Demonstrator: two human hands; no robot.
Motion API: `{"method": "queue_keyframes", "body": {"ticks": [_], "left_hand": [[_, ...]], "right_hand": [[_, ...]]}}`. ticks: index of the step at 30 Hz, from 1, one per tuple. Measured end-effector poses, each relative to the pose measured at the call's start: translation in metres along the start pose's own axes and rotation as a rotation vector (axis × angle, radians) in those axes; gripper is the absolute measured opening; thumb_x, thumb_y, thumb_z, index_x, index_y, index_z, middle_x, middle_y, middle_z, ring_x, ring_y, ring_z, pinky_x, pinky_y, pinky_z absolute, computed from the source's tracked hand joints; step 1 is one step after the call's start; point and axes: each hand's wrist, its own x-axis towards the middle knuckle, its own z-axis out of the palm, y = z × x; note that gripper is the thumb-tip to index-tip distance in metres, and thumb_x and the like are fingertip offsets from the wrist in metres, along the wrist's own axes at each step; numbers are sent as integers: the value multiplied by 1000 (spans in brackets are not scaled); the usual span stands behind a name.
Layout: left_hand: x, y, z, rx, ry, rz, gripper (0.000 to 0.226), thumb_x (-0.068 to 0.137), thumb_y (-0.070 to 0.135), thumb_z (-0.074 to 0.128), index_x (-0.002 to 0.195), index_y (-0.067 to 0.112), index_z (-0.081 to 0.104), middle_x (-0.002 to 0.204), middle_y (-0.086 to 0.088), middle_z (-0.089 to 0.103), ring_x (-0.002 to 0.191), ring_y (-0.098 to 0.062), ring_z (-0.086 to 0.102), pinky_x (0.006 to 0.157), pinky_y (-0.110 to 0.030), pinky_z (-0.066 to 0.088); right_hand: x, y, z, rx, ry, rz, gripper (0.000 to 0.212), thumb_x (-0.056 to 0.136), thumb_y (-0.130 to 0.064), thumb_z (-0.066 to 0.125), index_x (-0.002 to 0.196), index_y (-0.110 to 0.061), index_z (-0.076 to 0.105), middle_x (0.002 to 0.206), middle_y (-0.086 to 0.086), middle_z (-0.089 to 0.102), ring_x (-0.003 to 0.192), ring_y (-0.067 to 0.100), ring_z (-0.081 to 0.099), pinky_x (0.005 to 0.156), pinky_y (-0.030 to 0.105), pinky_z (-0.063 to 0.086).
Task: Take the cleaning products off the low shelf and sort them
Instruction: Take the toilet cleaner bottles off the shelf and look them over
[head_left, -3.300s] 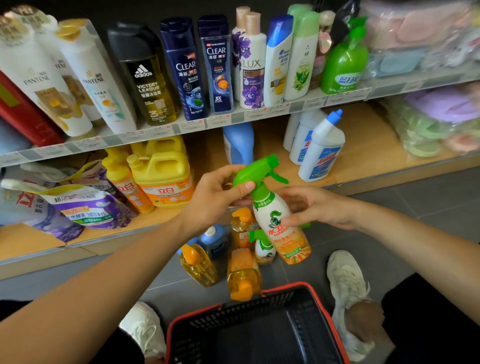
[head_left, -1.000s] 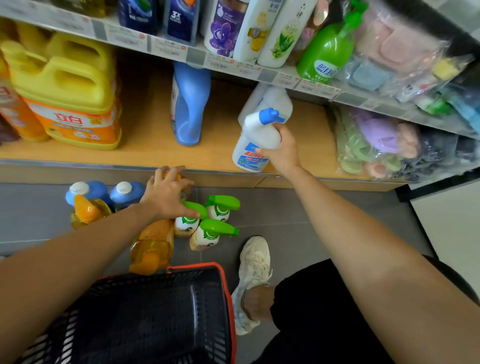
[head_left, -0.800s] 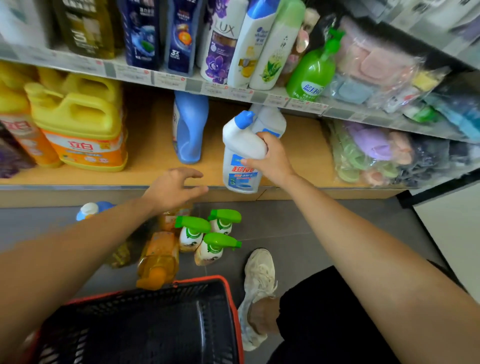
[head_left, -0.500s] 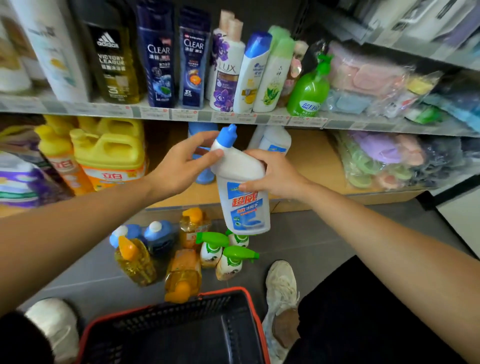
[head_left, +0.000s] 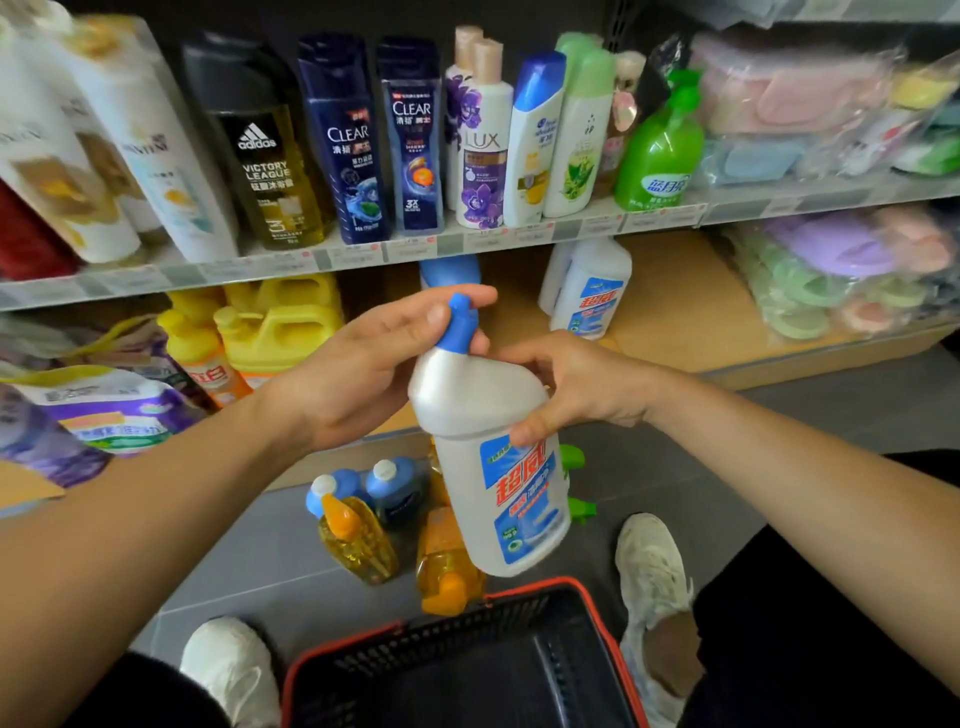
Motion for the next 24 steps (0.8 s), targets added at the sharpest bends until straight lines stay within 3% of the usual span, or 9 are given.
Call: {"method": "queue_keyframes", "body": {"ticks": [3,9,12,15,17,20,24], "left_hand": [[-4,4,-3,143,65,78,34,100,30,53,130,18,64,107,-5,74,104,-18,68,84,-25,54],[-16,6,-4,732,207,270,39,90,16,69,129,14,64,110,-4,74,105,-9,69,90,-24,55],[-16,5,-5,795,209,275,31,94,7,67,125,10,65,109,-3,71,101,-9,67,89,-24,54],[-16,6,-7,816,174,251,20,96,10,65,116,13,67,107,1,69,99,-16,65,86,-32,53],[-16,1,-6,921,277,305,16,97,17,66,113,19,67,103,6,69,92,-18,65,81,-37,53],[-15,-6,2,1121,446,425,15,98,23,65,112,17,65,100,9,67,86,-8,59,74,-27,48],[-12,1,3,914,313,304,10,105,21,49,98,16,53,86,2,58,77,-13,53,67,-23,40]], "right_hand": [[3,0,2,-21,28,-4,59,70,0,86,123,-18,67,117,7,74,110,26,70,88,42,59],[10,0,18,-271,206,-34,65,65,-14,94,124,-16,67,112,-5,74,103,10,71,80,32,61],[10,-3,23,-363,258,-24,67,64,-20,95,125,-20,67,111,-8,73,102,8,70,83,37,61],[8,-5,29,-436,303,-11,67,63,-26,95,124,-26,67,107,-12,73,98,4,69,80,38,61],[7,-7,37,-479,354,-18,65,62,-33,93,121,-30,68,104,-13,72,95,5,69,77,41,61],[9,-9,50,-537,438,-62,62,61,-40,91,118,-31,68,101,-12,70,92,8,66,75,44,58],[8,-12,53,-443,419,-82,59,62,-37,93,116,-28,70,98,-11,73,89,7,69,73,40,59]]}}
